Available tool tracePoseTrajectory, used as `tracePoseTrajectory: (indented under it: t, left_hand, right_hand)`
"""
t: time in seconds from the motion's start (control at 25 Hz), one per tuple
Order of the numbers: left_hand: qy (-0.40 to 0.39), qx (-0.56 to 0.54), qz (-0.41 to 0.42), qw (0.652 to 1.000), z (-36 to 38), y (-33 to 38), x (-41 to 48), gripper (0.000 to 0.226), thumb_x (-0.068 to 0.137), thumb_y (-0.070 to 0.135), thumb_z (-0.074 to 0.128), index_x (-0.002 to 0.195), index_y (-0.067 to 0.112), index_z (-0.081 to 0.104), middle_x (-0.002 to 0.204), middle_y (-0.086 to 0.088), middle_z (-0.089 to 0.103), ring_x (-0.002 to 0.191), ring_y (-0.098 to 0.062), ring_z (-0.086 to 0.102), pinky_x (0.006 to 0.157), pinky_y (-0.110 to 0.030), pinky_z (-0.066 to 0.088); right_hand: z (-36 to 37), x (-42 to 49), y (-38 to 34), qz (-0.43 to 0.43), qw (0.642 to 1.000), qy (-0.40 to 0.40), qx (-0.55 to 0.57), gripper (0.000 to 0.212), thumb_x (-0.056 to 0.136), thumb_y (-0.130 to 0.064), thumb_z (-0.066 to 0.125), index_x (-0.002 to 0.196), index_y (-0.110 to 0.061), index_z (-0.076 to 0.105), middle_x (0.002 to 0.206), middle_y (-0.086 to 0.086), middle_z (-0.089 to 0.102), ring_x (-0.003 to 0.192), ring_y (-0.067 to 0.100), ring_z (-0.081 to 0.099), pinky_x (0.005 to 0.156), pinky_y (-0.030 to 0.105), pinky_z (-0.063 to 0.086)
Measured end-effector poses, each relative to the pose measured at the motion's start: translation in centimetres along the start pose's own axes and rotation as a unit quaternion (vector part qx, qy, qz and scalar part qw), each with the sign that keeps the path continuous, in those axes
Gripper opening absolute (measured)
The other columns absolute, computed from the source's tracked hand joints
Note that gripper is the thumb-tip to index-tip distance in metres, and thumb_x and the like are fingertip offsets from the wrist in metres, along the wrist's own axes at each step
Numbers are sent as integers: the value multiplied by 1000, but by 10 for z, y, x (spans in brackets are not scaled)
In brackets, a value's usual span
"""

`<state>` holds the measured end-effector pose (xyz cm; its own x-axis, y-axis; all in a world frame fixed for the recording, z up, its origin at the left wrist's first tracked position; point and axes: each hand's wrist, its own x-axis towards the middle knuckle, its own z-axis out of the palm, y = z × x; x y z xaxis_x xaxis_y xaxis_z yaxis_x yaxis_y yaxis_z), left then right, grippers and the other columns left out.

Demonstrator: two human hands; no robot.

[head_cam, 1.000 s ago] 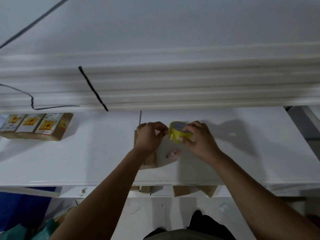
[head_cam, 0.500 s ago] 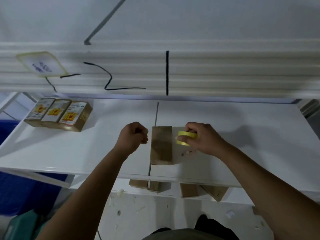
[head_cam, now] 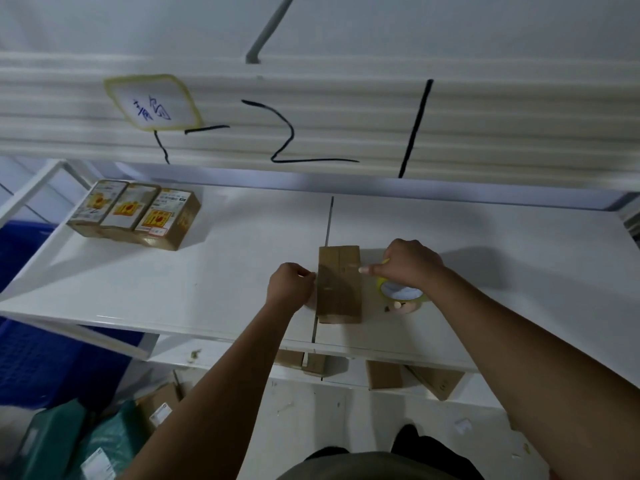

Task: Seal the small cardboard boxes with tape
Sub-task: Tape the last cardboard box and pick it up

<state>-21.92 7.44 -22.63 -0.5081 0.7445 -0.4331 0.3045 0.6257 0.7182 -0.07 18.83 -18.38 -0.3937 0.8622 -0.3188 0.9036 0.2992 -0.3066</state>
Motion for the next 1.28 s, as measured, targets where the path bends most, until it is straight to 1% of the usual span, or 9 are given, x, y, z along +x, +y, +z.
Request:
tracePoseTrajectory:
  t: [0.12, 0.24, 0.32, 0.44, 0.64, 0.8, 0.96, 1.16, 1.28]
  left_hand:
    - [14, -9, -26, 1000, 14, 2, -10, 40, 102, 19, 67, 138, 16, 52, 129, -6, 60, 103, -33, 71, 87, -43, 65]
    - [85, -35, -5, 996, 29, -1, -22, 31, 108, 29, 55, 136, 16, 60, 129, -8, 69, 98, -24, 68, 89, -37, 59]
    - [61, -55, -16, 997, 40, 0, -31, 46, 110, 48, 47, 138, 14, 62, 129, -9, 71, 106, -27, 68, 91, -38, 55]
    - [8, -145, -51, 988, 44, 10, -32, 55, 101, 53, 63, 131, 8, 70, 120, -11, 75, 108, -32, 72, 89, -42, 61]
    - [-63, -346, -37, 935, 21, 21, -37, 28, 99, 37, 71, 111, 12, 76, 113, -20, 77, 102, -40, 75, 87, -54, 64]
    - [-49, -457, 10, 888, 0, 27, -55, 29, 102, 34, 68, 106, 8, 80, 111, -22, 79, 104, -38, 76, 94, -54, 61]
    - [-94, -494, 44, 863, -13, 34, -73, 35, 99, 41, 71, 105, 9, 82, 109, -18, 78, 96, -32, 77, 81, -42, 64]
    - [-252, -541, 7, 802, -1, 39, -97, 55, 107, 50, 51, 144, 12, 62, 130, -18, 73, 106, -27, 76, 80, -39, 63]
    - [-220, -453, 48, 863, 6, 41, -103, 54, 110, 48, 44, 139, 9, 66, 120, -14, 77, 102, -25, 76, 75, -32, 62]
  right_hand:
    - [-2, 3, -4, 13, 999, -13, -30, 69, 75, -87, 64, 67, -20, 49, 70, 0, 56, 74, 23, 61, 65, 31, 43]
    - [0, 4, -2, 18, 999, -10, -28, 69, 75, -87, 64, 68, -20, 50, 72, 0, 59, 75, 22, 62, 65, 32, 43]
    - [1, 3, -2, 19, 999, -5, -25, 69, 75, -87, 64, 70, -19, 52, 73, 1, 62, 74, 22, 62, 63, 31, 42]
    - [0, 1, -4, 23, 1000, -3, -20, 69, 75, -86, 64, 70, -18, 53, 73, 1, 61, 75, 23, 63, 63, 32, 42]
    - [-25, -18, 3, -7, 996, 46, 82, 68, 89, -72, 64, 58, -16, 40, 57, 4, 40, 60, 22, 48, 60, 34, 32]
    - [-59, -61, 16, -137, 923, -10, 359, 57, 93, -55, 65, 69, -6, 47, 69, 5, 37, 68, 17, 40, 69, 36, 27]
    - [-59, -95, 12, -116, 940, 48, 316, 56, 82, -63, 69, 61, -18, 45, 63, -3, 34, 61, 11, 37, 63, 33, 28]
    - [-55, -107, 1, -70, 931, 58, 352, 60, 85, -54, 79, 65, -10, 44, 68, 9, 29, 63, 16, 36, 65, 31, 28]
    - [-55, -116, 1, -85, 906, 80, 408, 60, 86, -52, 80, 64, -13, 41, 67, 7, 25, 59, 12, 33, 60, 29, 27]
